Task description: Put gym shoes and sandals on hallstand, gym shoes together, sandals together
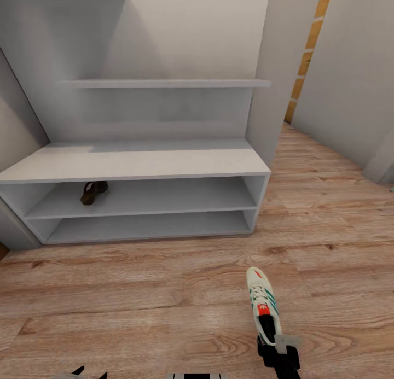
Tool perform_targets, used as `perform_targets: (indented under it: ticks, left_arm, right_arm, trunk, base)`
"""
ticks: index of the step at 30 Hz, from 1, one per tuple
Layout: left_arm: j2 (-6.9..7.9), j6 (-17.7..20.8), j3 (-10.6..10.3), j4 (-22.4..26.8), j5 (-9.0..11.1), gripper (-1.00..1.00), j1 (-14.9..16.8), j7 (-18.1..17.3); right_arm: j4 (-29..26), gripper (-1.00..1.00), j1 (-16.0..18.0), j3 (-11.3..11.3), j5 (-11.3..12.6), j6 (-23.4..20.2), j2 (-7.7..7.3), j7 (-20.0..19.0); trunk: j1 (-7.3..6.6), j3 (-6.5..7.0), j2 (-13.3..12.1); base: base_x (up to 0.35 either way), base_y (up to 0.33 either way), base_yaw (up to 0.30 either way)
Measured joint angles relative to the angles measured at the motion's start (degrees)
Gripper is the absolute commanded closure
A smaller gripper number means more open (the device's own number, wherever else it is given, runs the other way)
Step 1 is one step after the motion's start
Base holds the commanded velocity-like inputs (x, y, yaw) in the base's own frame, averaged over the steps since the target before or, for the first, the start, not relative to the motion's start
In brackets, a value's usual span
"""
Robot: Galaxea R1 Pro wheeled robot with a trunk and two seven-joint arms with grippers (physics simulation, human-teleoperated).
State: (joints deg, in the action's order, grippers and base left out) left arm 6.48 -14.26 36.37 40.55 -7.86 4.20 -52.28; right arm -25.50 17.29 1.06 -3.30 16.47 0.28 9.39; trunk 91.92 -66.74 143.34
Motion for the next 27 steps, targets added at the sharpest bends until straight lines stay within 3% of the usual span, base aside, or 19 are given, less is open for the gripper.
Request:
perform_targets:
  ticks: [1, 4, 5, 6, 8, 10, 13, 18, 27]
  left_arm:
    - [0.37, 0.1, 0.6, 0.0, 0.0, -1.00, 0.0, -1.3]
    - [1.23, 0.2, 2.6, -0.1, 0.0, -1.00, 0.0, -3.4]
    - [1.60, 0.2, 3.9, -0.1, 0.1, -1.00, 0.0, -4.3]
    - [2.01, 0.3, 6.3, -0.1, 0.0, -1.00, 0.0, -6.5]
    - [2.25, 0.4, 8.3, -0.1, 0.0, -1.00, -0.1, -8.6]
    - [2.46, 0.3, 11.7, -0.1, -0.1, -1.00, -0.1, -12.3]
    - [2.41, 0.0, 13.3, -0.1, -0.4, -1.00, -0.1, -13.8]
    - [1.95, -0.1, 13.1, -0.2, -0.8, -1.00, -0.1, -13.6]
    - [1.81, -0.1, 12.9, -1.0, -1.0, -1.00, -0.1, -13.5]
  right_arm:
    - [-2.3, 1.00, 0.3, -0.2, -0.2, -4.9, 0.80, 0.0]
    - [-7.5, 1.00, 1.0, -0.2, -0.2, -14.3, 2.62, 0.0]
    - [-10.3, 1.00, 1.4, -0.3, -0.3, -18.1, 3.69, 0.1]
    - [-14.9, 1.00, 2.2, -0.3, -0.2, -24.5, 5.79, 0.3]
    - [-17.6, 1.00, 3.2, -0.3, -0.3, -28.6, 7.48, 0.4]
    - [-19.6, 1.00, 6.9, -0.4, -0.3, -34.4, 9.67, 0.6]
    - [-19.9, 1.00, 12.4, -0.3, -0.5, -40.6, 9.68, 2.1]
    - [-19.9, 1.00, 17.4, -0.3, -0.4, -42.9, 9.68, 6.6]
    - [-20.1, 1.00, 20.5, -1.2, 0.0, -44.1, 9.71, 7.8]
  trunk:
    - [0.00, 0.00, 0.0]
    - [0.00, 0.00, 0.0]
    - [0.00, 0.01, 0.0]
    - [0.00, 0.01, 0.0]
    - [0.00, 0.01, 0.0]
    - [0.00, 0.01, 0.0]
    - [0.00, 0.01, 0.0]
    - [0.00, 0.01, 0.0]
    - [0.00, 0.00, 0.0]
  base:
    - [0.000, 0.000, 0.000]
    - [0.000, 0.000, 0.000]
    - [0.000, 0.000, 0.000]
    - [0.000, 0.000, 0.000]
    - [0.000, 0.000, 0.000]
    - [0.000, 0.000, 0.000]
    - [0.000, 0.000, 0.000]
    - [0.000, 0.000, 0.000]
    - [0.000, 0.000, 0.000]
